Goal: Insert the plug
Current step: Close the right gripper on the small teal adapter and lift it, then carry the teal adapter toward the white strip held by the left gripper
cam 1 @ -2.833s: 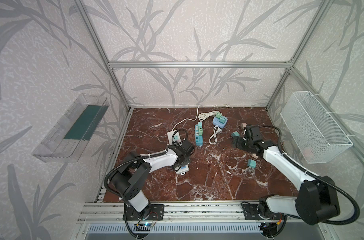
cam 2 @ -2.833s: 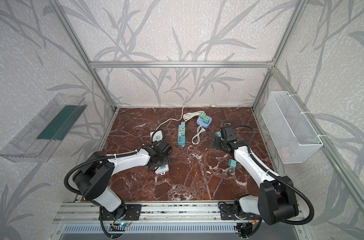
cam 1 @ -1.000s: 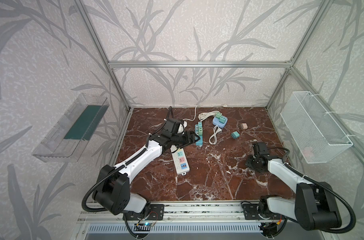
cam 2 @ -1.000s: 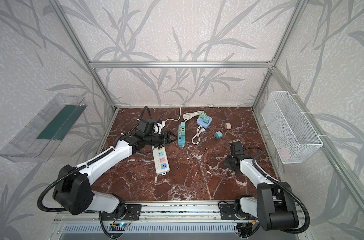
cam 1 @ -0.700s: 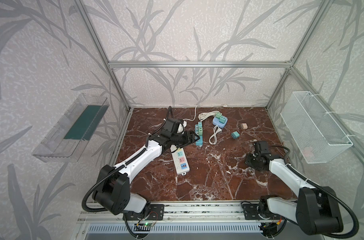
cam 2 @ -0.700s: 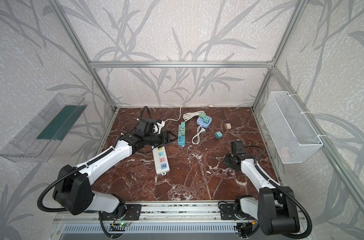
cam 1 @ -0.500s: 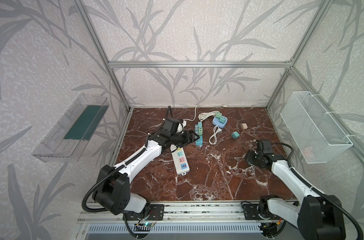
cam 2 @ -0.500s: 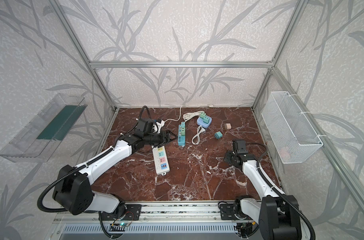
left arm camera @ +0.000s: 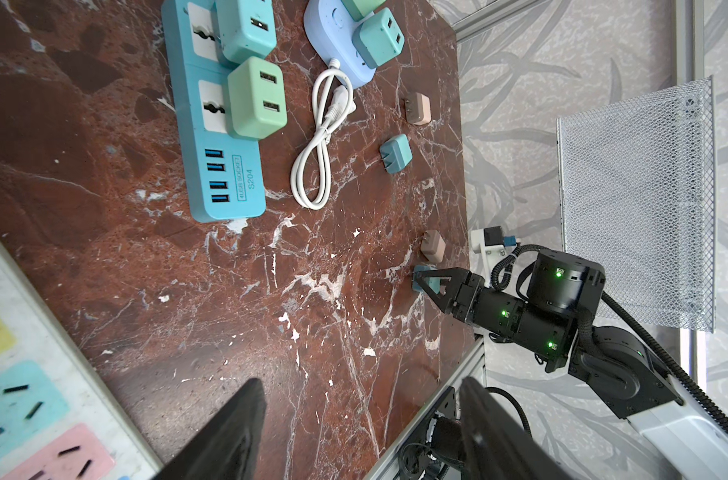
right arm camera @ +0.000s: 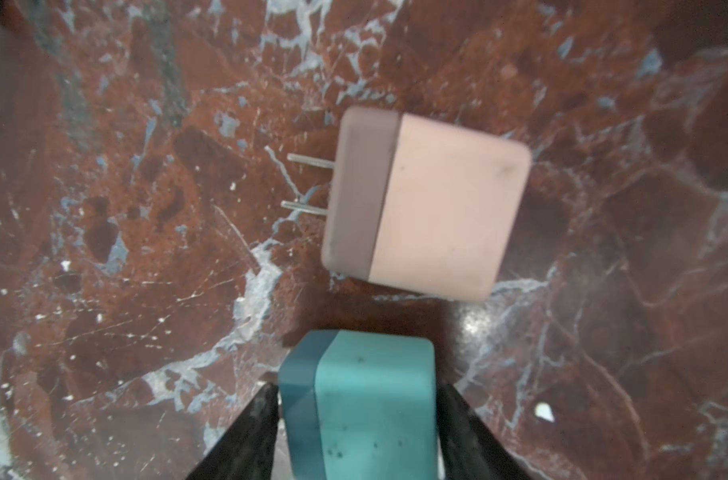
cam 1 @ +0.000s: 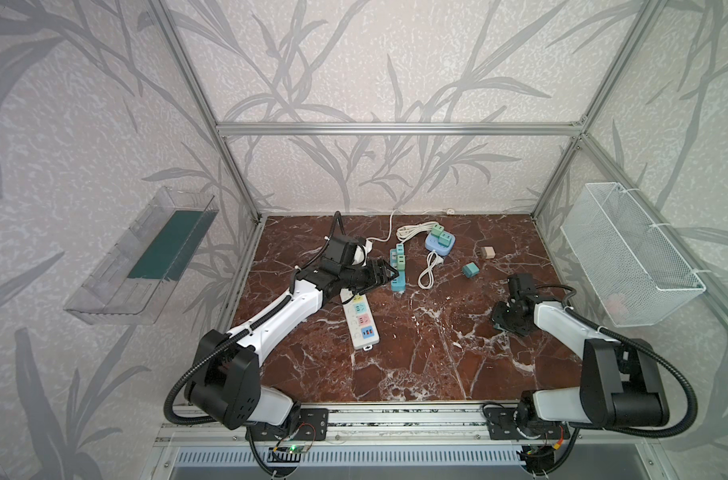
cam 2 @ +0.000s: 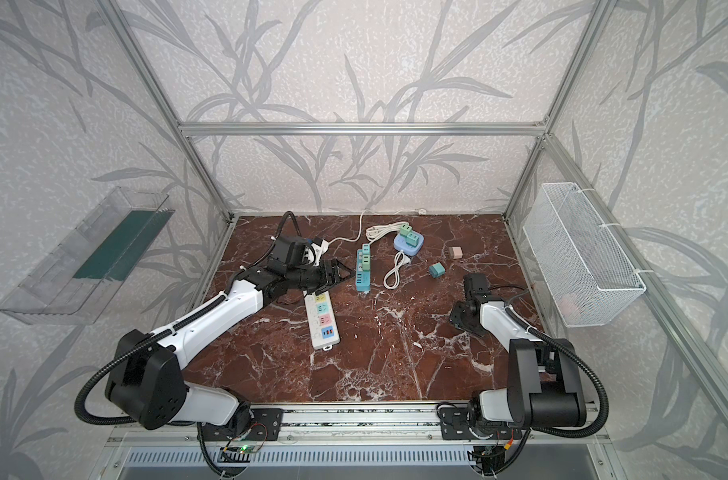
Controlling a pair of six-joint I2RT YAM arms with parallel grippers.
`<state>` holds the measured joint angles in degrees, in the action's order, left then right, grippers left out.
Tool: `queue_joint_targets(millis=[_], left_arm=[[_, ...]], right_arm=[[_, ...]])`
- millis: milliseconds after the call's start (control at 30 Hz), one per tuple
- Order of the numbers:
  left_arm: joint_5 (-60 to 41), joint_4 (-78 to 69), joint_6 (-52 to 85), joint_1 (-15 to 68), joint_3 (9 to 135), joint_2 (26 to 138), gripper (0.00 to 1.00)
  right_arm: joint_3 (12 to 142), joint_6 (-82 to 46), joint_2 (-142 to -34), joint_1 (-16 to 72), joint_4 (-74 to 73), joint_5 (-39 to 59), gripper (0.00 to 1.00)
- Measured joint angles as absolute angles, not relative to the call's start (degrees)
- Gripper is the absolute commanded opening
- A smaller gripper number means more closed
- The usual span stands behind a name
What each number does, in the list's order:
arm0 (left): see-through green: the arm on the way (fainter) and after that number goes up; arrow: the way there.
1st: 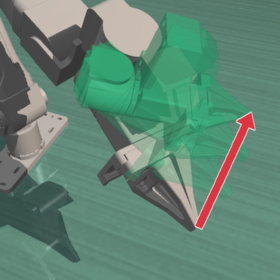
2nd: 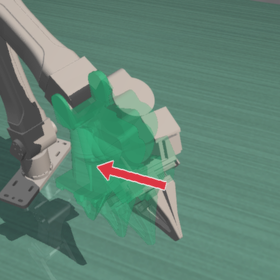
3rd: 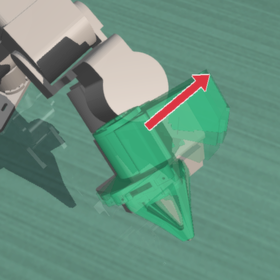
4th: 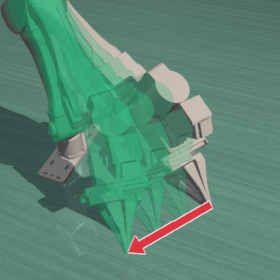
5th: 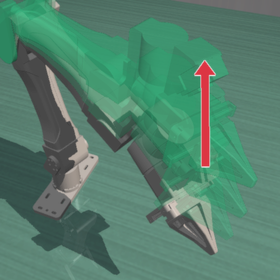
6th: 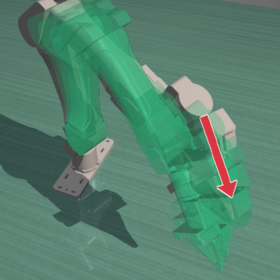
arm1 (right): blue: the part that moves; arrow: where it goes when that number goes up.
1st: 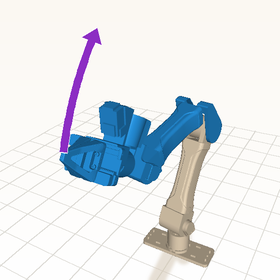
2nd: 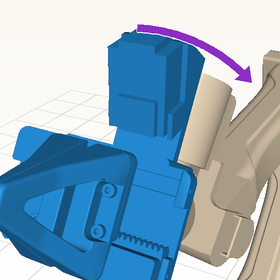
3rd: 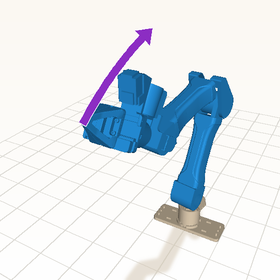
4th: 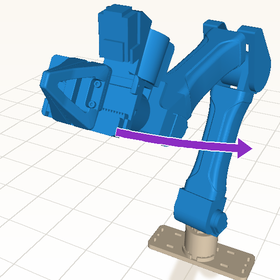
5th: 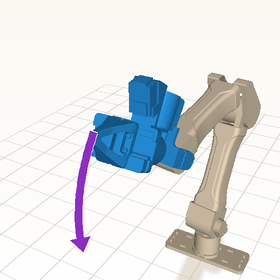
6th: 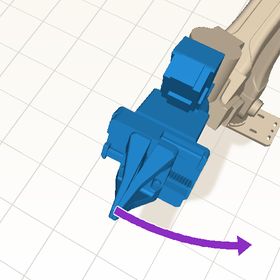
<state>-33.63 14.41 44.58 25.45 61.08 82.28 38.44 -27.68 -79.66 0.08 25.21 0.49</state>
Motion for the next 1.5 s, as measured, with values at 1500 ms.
queue_joint_targets(millis=[1500], left_arm=[[-30.9, 16.4, 40.4, 22.6, 61.1, 83.4, 0.74]], right_arm=[[57.1, -31.2, -100.7, 37.6, 15.9, 8.5, 0.40]])
